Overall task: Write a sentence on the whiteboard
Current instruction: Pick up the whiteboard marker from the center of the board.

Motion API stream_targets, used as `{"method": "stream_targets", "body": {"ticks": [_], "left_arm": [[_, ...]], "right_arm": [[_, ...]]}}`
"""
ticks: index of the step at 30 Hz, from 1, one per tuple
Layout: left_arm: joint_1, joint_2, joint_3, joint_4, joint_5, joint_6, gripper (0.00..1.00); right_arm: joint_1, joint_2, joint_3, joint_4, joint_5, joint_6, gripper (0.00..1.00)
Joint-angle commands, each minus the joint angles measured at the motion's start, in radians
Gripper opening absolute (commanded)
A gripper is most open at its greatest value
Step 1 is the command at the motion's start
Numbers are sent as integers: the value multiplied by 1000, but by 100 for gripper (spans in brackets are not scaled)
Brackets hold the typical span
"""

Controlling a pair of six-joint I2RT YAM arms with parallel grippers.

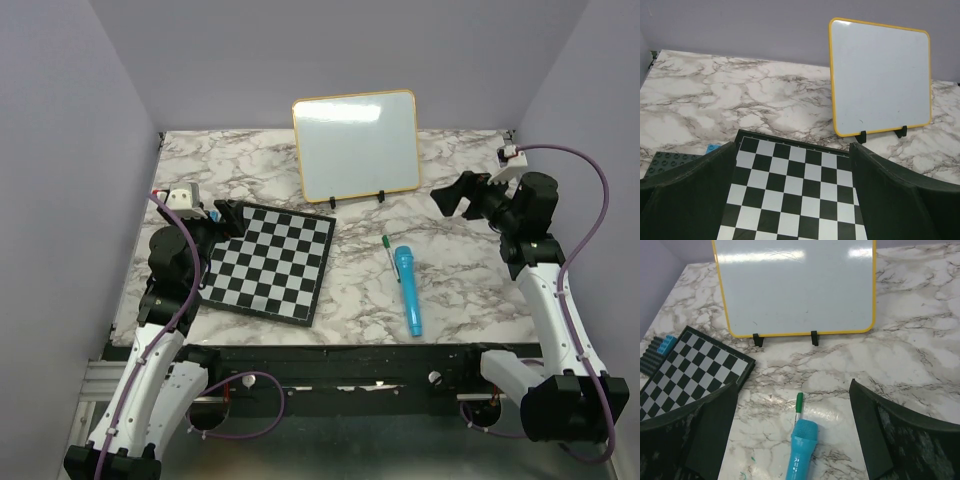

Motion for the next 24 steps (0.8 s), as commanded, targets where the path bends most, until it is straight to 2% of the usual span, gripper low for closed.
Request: {"method": "stream_targets", "body": {"ticks": [1,4,5,6,8,12,15,16,21,24], "left_arm": [[-1,-4,-7,29,30,-12,99],[-1,-2,-8,29,28,-12,99],[-1,-1,-7,29,30,-12,99],[-1,1,-8,29,30,-12,99],[-1,5,-8,31,36,-12,99],[-1,10,-8,38,59,-15,99],[-1,12,-8,46,70,-26,99],[-2,13,-8,48,70,-29,99],[-1,9,-7,57,109,-42,99],[-1,9,-7,51,105,-35,99]], "right_arm": [[-7,-13,-8,-2,-56,-21,100],[-7,-30,-40,23,-186,-122,100],[-7,-35,-51,29,-246,-157,100],[-7,-35,-60,38,-368,-186,100],[-7,-33,-82,43,-458,-268,100],[-5,19,-48,-81,-642,-409,100],[10,69,-2,-187,-697,-462,100],[51,91,10,-247,-673,-517,100],[258,97,-5,-259,-388,-558,100],[364,131,-14,-272,-307,-573,100]]}}
